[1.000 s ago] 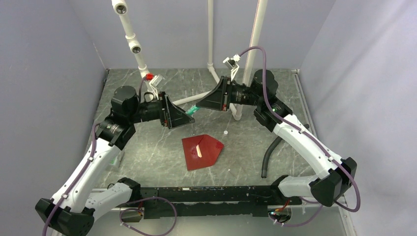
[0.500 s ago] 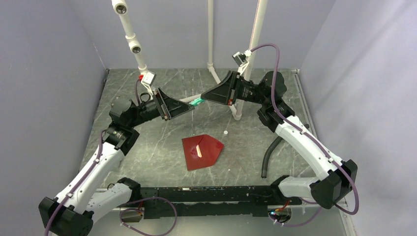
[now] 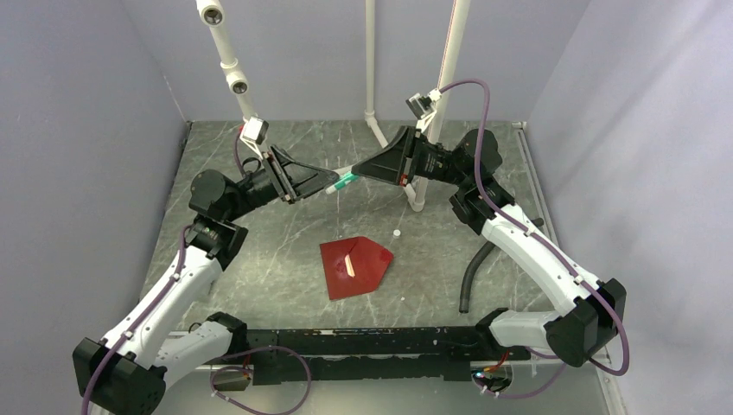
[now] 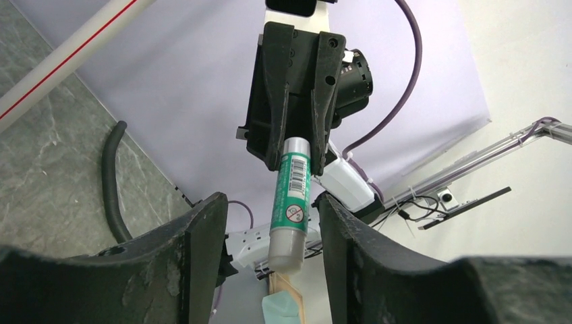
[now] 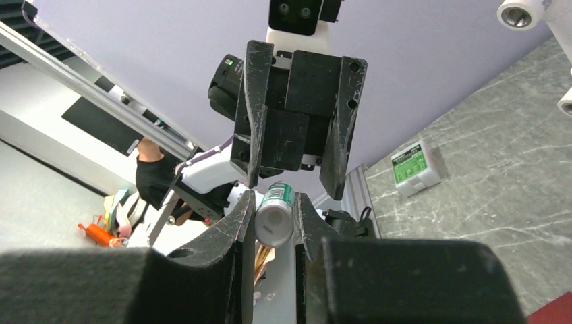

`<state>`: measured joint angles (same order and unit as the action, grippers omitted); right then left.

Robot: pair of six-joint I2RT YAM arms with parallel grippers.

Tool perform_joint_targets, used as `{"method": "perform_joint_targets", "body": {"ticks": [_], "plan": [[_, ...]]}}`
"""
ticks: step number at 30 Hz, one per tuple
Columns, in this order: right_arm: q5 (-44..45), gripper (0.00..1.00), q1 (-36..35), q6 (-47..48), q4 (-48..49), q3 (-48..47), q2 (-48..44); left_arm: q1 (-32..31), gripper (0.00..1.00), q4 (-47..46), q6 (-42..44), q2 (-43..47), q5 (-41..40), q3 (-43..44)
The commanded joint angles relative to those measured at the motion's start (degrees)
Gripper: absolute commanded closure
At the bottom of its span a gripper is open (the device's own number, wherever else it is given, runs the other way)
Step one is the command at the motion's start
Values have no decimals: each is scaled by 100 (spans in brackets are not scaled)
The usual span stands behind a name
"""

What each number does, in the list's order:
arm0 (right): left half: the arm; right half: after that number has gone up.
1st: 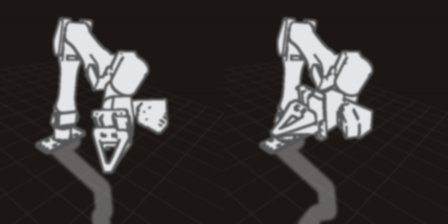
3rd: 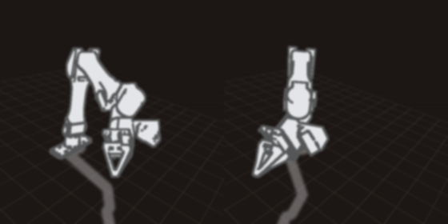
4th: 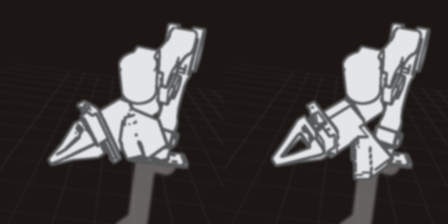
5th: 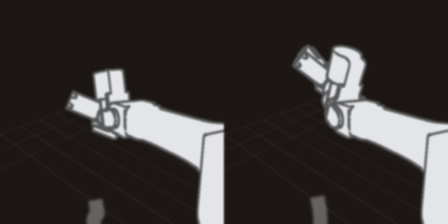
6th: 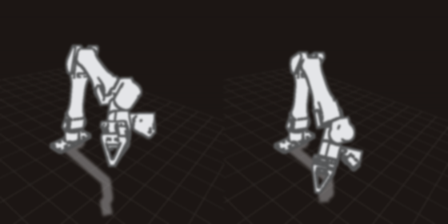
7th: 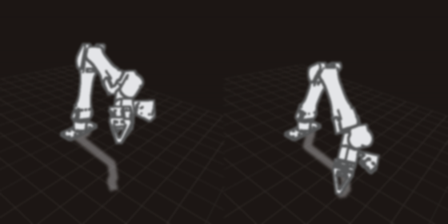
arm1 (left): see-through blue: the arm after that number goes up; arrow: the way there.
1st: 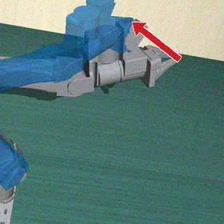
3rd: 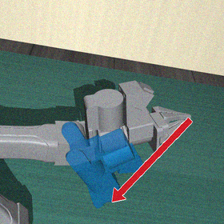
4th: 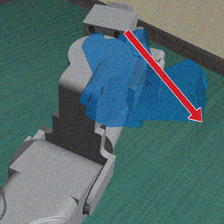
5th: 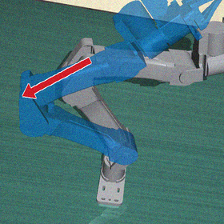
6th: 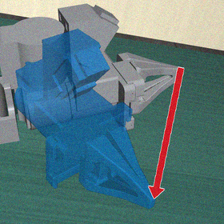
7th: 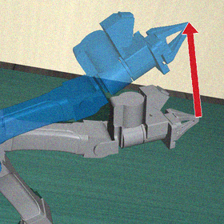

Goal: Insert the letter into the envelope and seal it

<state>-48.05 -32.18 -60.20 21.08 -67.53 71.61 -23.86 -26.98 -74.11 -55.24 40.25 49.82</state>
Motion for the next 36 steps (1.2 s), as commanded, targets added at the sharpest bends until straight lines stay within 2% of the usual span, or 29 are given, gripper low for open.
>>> {"method": "perform_joint_targets", "body": {"ticks": [1,5,8,19,22,23,25,27,29,36], "plan": [[247,100,8,9,247,-58,-40,13,42,-245,-34,5,148,87],[392,100,21,52,207,-35,-77,13,40,-171,51,0,227,113],[391,100,20,61,201,-57,-41,9,44,-195,107,-40,333,161],[410,100,19,125,80,-65,-8,4,77,-190,216,-114,458,282],[403,98,24,144,28,-91,-22,8,91,-109,300,-101,419,308],[388,80,20,141,-9,-114,-14,9,96,-106,320,-94,401,312],[360,44,20,101,-60,-116,-18,4,97,-82,343,-91,348,341],[212,31,-2,-40,117,-71,3,4,97,-81,393,-106,280,373],[109,28,-30,-155,259,-38,32,4,98,-191,412,-180,243,414],[-55,28,-89,-252,386,-98,95,4,97,-346,366,-598,512,678]]}}
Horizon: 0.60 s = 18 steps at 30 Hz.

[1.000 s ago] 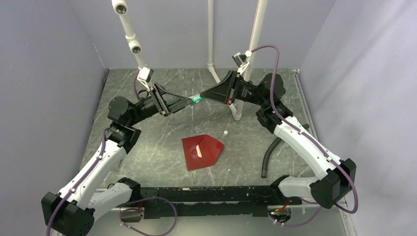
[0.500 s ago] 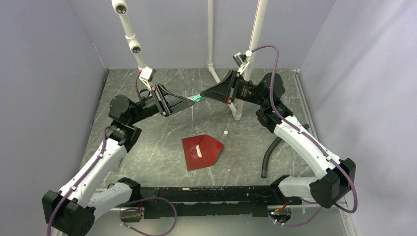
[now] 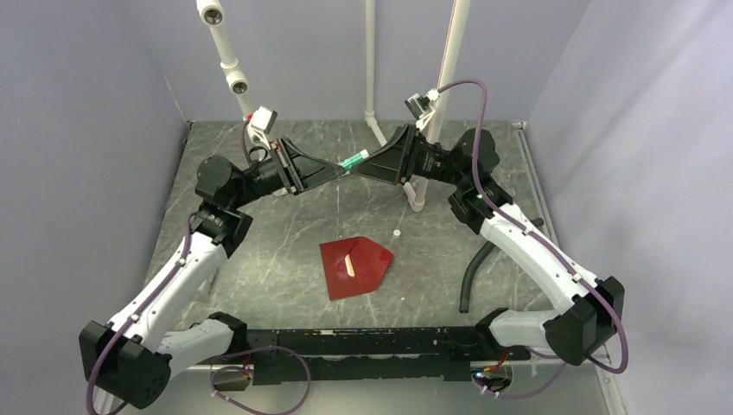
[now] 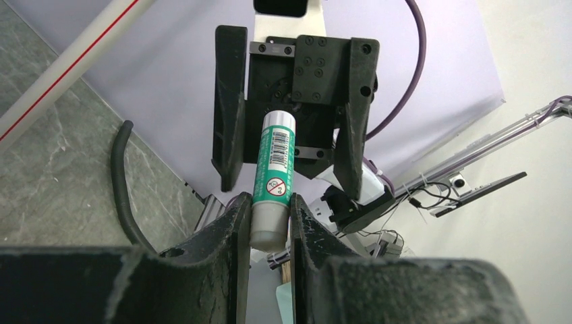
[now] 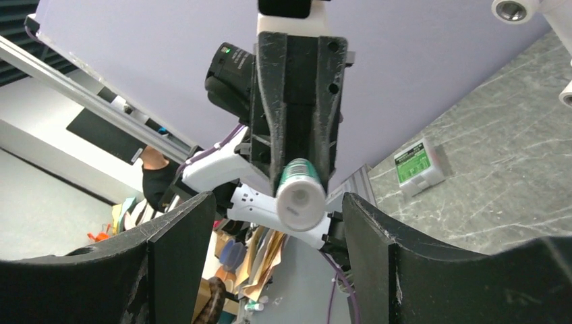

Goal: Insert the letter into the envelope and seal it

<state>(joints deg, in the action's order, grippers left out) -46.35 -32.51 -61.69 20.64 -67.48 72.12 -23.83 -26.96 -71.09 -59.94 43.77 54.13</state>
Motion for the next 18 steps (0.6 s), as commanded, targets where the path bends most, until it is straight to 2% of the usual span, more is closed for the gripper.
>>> {"method": "perform_joint_targets", "body": {"ticks": [1,12,18], "plan": [[-278,28,-81,-117,450,-141,73,2,98,-353,44,-164,179,255],[-378,36,-201,-112,426,-397,279,2,98,-22,200,-256,435,369],[-291,52,-203,-5,408,-428,257,2,98,317,411,-153,342,382]]}}
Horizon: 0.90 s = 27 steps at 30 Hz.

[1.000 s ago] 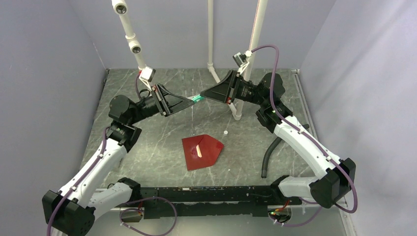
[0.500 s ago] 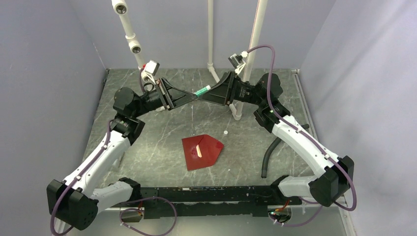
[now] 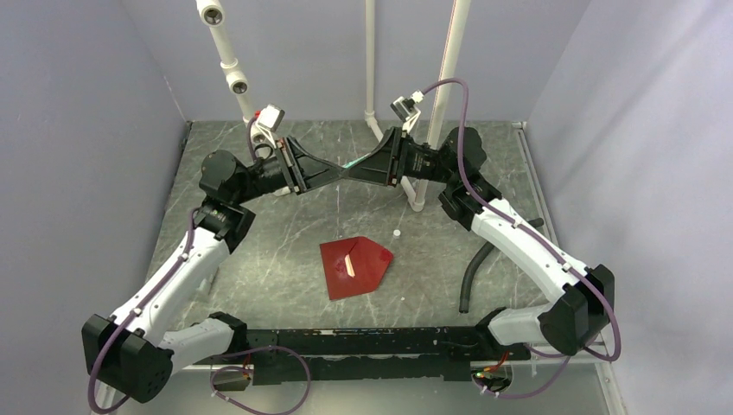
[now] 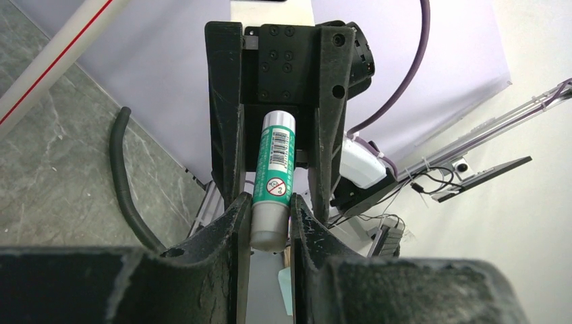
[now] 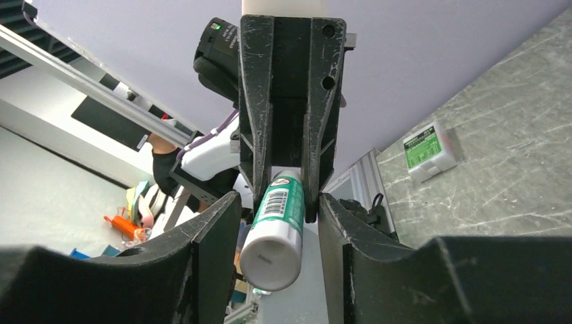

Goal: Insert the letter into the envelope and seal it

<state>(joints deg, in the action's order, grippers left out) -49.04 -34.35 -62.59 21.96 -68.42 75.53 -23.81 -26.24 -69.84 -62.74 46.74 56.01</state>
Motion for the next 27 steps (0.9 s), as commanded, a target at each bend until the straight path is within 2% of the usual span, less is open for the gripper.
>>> {"method": "perform_joint_targets", "body": {"ticks": [1,4,8,10,16,23,27], "plan": [[13,53,-19,166,198,-342,-101,-1,97,309,318,149,15,199],[131,52,-19,370,-23,-348,-159,-1,98,537,470,233,-69,223],[299,38,-19,530,-178,-330,-229,-1,97,861,673,314,-87,325],[306,37,-19,517,-143,-321,-225,-1,98,897,691,328,-91,332],[144,57,-19,292,166,-274,-162,-1,98,778,624,404,-224,247],[18,52,-19,277,172,-254,-187,0,97,1084,837,567,-427,292],[-50,60,-20,261,203,-292,-173,1,97,1012,775,561,-401,274]]}}
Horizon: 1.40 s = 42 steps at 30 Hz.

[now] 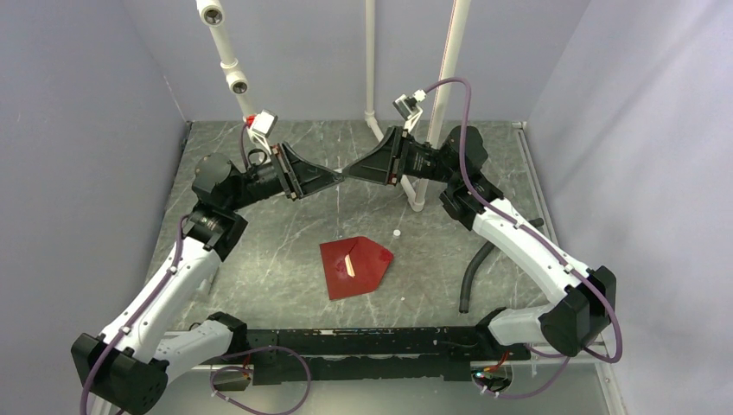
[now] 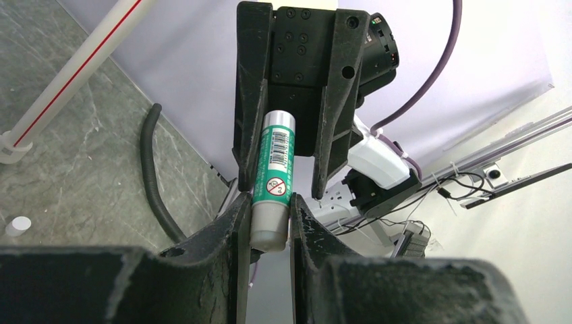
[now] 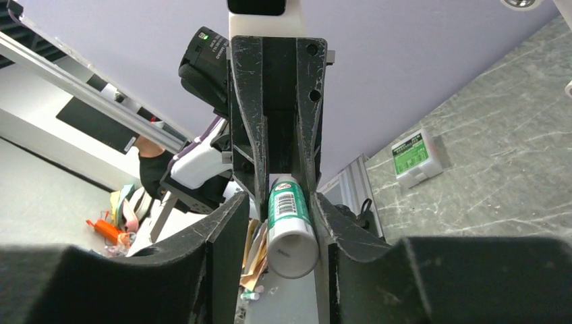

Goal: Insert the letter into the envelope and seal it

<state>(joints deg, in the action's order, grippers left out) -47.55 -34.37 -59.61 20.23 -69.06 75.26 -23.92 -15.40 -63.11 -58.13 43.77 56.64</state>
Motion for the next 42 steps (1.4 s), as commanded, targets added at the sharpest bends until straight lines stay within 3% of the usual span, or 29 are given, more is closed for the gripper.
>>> {"method": "perform_joint_targets", "body": {"ticks": [1,4,8,12,15,18,20,24,25,28,33,36,38,42], "plan": [[-214,63,-17,-33,373,-237,-136,11,98,-108,65,100,-117,193],[-283,71,-22,-20,316,-289,-104,13,98,-131,44,145,-199,142],[-342,62,-66,121,241,-316,-139,11,97,-214,-17,188,-240,94],[-404,63,-114,311,159,-354,-135,11,98,-309,-142,181,-295,27],[-516,73,-201,446,182,-367,-135,11,98,-407,-251,220,-403,-61],[-490,96,-257,622,-12,-431,-148,10,97,-315,-261,236,-425,-70],[-327,100,-267,755,-230,-454,-198,11,84,-65,-159,279,-473,-21],[140,100,-246,1097,-768,-490,-322,18,31,535,194,413,-584,112],[274,100,-246,1218,-928,-486,-358,19,22,753,324,466,-649,157],[660,100,-242,1706,-1613,-506,-456,19,8,1601,969,686,-983,321],[1800,100,-286,2783,-3178,-562,-532,19,7,3389,2137,1068,-1577,370],[3073,100,-694,3310,-4068,-568,-420,19,8,4128,2578,1273,-1994,119],[4109,100,-1128,3542,-4584,-590,-207,19,16,4365,2672,1337,-2194,-124],[5507,100,-1847,3405,-4950,-314,243,11,40,4314,2409,1211,-2395,-711]]}}
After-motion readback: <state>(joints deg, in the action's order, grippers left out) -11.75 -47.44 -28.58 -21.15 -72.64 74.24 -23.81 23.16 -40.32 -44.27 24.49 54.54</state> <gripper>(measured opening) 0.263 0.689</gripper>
